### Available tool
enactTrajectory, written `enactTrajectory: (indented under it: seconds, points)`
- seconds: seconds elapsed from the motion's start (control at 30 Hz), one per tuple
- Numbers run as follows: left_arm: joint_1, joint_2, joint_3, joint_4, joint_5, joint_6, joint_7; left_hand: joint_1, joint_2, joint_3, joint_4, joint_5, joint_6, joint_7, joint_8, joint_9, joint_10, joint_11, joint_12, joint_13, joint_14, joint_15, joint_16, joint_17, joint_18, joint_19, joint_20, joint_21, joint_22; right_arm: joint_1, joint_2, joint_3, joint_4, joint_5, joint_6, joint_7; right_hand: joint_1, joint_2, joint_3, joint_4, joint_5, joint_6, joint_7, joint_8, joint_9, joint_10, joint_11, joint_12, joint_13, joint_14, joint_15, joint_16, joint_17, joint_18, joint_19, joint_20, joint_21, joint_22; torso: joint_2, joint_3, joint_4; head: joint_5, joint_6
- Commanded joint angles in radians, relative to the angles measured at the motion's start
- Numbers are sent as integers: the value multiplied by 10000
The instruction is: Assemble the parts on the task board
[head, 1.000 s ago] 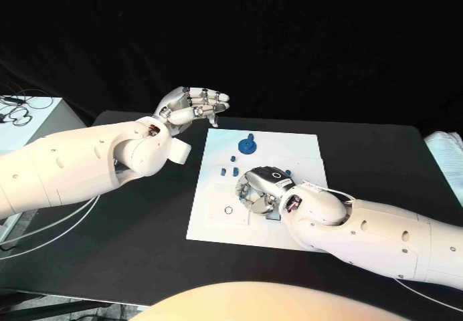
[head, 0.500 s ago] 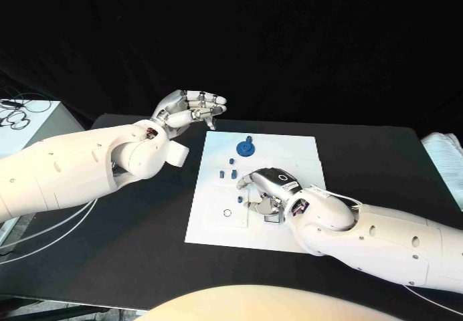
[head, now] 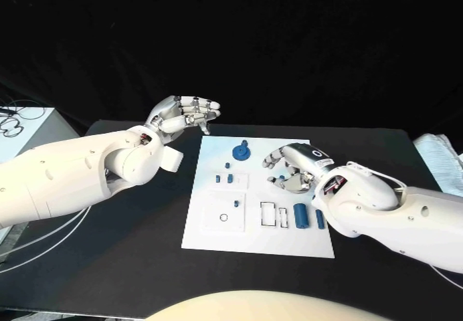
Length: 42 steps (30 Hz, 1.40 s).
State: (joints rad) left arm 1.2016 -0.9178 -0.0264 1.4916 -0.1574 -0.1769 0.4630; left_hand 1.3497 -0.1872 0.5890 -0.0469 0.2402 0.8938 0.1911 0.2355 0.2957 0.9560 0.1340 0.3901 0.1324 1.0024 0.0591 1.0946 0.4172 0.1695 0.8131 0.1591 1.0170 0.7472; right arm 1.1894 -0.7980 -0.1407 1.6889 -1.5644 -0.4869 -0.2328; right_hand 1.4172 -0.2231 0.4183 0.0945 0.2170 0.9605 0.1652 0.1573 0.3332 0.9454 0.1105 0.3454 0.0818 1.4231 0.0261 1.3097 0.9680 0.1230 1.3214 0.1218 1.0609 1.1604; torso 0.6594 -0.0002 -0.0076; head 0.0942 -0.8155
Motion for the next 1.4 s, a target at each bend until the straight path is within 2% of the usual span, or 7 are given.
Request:
enactTrajectory:
  seconds: [0.03, 0.2, 0.27, 0.33, 0.6, 1.0, 1.4]
  points:
    - [4, 16, 8, 5, 50, 117, 40, -4, 69, -57, -19, 49, -40, 34, -44, -15, -43, -8, 69, -4, 3, -4, -40, -17, 153, 81, -22, -51, -15, 218, -182, 26, -149, 530, 767, -8, -63, -181, 129, 10, 13, 61, -18, -69, -20, 78, -33, -41, -65, 153, -22, 149, 259, -141, 181, -28, 273, 224, 2, 1, 18, -133, 70]
    - [4, 30, 7, -7, 50, 137, 39, -4, 69, -57, -19, 49, -40, 34, -44, -15, -43, -8, 69, -4, 3, -4, -40, -17, 153, 81, -22, -51, -15, 419, -267, 51, -594, 702, 1515, -48, -315, -397, -150, 79, 78, -127, -71, -186, -56, -262, -34, -231, -147, 149, -32, 160, 233, -126, 129, -10, 137, 153, 9, -1, 32, -198, 118]
    - [4, 35, 7, -12, 50, 143, 38, -4, 69, -57, -19, 49, -40, 34, -44, -15, -43, -8, 69, -4, 3, -4, -40, -17, 153, 81, -22, -51, -15, 451, -244, 53, -735, 716, 1761, -49, -307, -366, -461, 97, 116, -204, -88, -222, -58, -393, -22, -241, -142, 113, -22, 157, 193, -111, 84, 6, 47, 106, 17, 2, 43, -220, 128]
    - [3, 38, 7, -20, 50, 147, 39, -4, 69, -57, -19, 49, -40, 34, -44, -15, -43, -8, 69, -4, 3, -4, -40, -17, 153, 81, -22, -51, -15, 467, -184, 51, -889, 696, 2072, -53, 7, -61, -1660, 244, 163, -337, -196, -277, -41, -662, 17, -119, -118, 29, 15, 187, 116, -85, 21, 51, -128, 42, 25, 10, 36, -221, 131]
    - [3, 35, 7, -24, 50, 153, 37, -4, 69, -57, -19, 49, -40, 34, -44, -15, -43, -8, 69, -4, 3, -4, -40, -17, 153, 81, -22, -51, -15, 451, -39, 30, -1173, 523, 2547, -160, 463, 166, -2629, 594, 56, -449, -250, -328, -28, -913, 60, 27, -120, -52, 53, 190, -16, -54, -43, 92, -338, -47, 26, -3, 41, -255, 117]
    - [3, 31, 7, -26, 50, 147, 35, -4, 69, -57, -19, 49, -40, 34, -44, -15, -43, -8, 69, -4, 3, -4, -40, -17, 153, 81, -22, -51, -15, 349, 214, -29, -1360, 474, 2861, -140, 804, 402, -2441, 799, -20, -161, -165, -209, 23, -247, -99, 375, -81, 190, -64, 388, 320, -158, 323, -54, 197, 395, 25, 1, 43, -243, 71]
    - [4, 30, 7, -22, 50, 156, 29, -4, 71, -59, -19, 49, -40, 34, -44, -16, -44, -8, 73, -4, 3, -4, -42, -19, 152, 85, -22, -52, -16, 228, 450, -68, -1504, 469, 2787, -53, 780, 144, -597, 1244, -329, 747, -224, -106, 23, 1113, -244, -325, -169, 463, -206, 509, 670, -291, 725, -215, 761, 921, 21, -3, 50, -236, 64]
